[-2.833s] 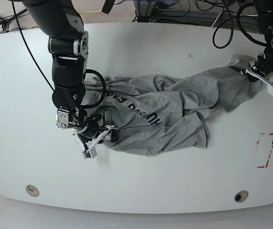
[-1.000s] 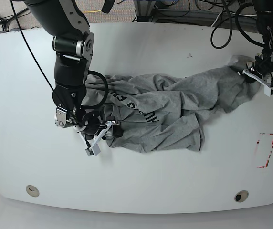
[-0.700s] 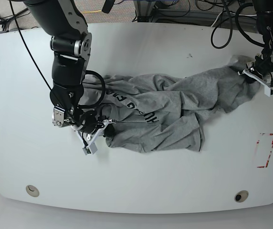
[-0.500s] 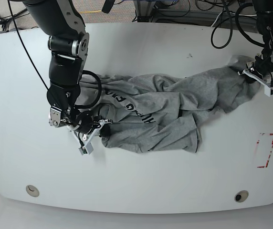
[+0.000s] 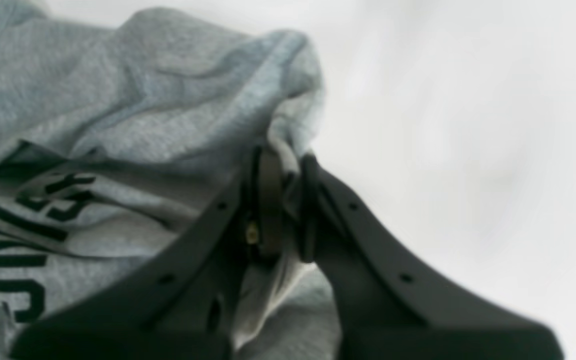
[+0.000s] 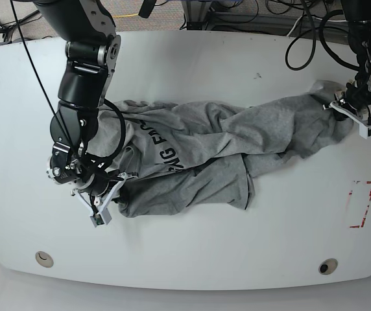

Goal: Fold the T-shirt properly
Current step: 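Lift the shirt with both grippers and shake it out flat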

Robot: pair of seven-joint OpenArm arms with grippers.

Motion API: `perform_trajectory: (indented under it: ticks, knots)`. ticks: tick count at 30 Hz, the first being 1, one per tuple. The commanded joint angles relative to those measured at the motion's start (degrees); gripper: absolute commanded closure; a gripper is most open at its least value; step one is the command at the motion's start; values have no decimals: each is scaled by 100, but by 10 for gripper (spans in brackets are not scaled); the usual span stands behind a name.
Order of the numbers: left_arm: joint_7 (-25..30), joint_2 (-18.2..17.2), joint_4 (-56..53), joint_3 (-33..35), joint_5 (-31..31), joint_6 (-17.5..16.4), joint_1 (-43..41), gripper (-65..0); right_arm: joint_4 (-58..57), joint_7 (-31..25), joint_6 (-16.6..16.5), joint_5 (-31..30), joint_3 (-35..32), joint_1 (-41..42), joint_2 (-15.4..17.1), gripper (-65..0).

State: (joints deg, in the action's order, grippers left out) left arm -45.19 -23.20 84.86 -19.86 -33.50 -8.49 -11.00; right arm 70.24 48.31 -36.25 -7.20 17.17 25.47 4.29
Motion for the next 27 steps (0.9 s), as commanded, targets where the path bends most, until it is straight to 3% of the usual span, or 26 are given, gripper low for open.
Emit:
perform_trajectory:
  ticks: [1,8,13,20,27]
  knots:
    - [128,-119,398,-58,-31,-8,199,0,497,140,-10,-84,-7,226,32,0]
    - [110,-102,1004,-41,-31,10,753,0,902,588,-28,-84,-25,613,67,0]
    - [-66,-137,1224,-49,-31,10,1254,0,902,597,-37,-84,-42,1000,217,0]
    - [-189,-454,1391,-41,-31,-8,2072,0,858,597,-37,-75,-51,1729,313,0]
    - [-198,-665,1488,-41,-31,-8,3144,0,858,597,-28,-67,-798,2635,568,0]
